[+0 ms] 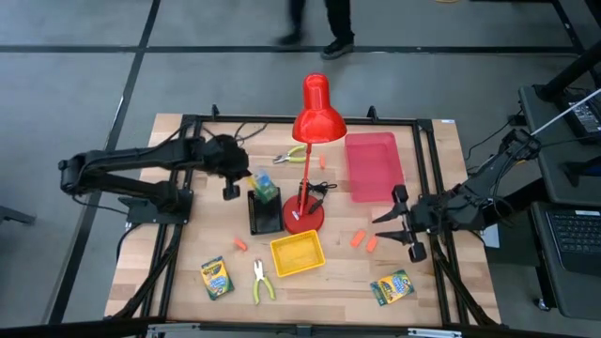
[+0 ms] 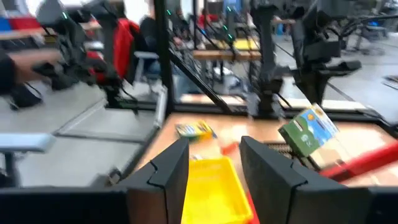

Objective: Pick & Place School Supplies
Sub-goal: Put the crayon box into the pink bin

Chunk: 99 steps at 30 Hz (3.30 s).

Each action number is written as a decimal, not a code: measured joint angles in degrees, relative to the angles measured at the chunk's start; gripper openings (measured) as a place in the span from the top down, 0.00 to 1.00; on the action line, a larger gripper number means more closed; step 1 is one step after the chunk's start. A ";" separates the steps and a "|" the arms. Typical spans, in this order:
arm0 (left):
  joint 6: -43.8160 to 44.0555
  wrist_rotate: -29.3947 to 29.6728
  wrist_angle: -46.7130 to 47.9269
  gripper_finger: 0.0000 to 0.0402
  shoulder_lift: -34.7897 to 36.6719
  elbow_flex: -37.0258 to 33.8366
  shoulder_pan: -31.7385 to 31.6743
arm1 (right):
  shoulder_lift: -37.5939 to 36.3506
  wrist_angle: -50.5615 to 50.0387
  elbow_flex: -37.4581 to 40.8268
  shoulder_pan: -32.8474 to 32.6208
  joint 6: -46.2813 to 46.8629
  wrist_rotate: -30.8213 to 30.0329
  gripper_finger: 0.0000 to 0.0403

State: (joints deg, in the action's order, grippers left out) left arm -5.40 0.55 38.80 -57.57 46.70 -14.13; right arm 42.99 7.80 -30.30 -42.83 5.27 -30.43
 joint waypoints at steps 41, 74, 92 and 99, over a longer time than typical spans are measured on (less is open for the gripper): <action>11.97 20.42 -70.68 1.00 -17.16 0.07 49.08 | 26.30 27.75 -0.52 1.56 -57.23 -7.70 0.63; 6.83 10.35 -77.90 1.00 -23.53 0.04 53.35 | 50.75 33.36 -26.37 8.91 -71.72 16.39 0.63; 1.92 26.44 -76.29 1.00 -23.57 0.04 51.55 | 50.73 30.45 -26.43 4.77 -72.24 6.32 0.63; 3.73 26.49 -78.07 1.00 -23.57 -0.02 51.10 | 50.68 29.85 -26.43 3.42 -76.62 1.71 0.63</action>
State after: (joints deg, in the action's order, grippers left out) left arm -1.66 27.04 -39.27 -81.14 46.68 36.97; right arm 93.67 37.66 -56.73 -39.41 -71.35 -28.72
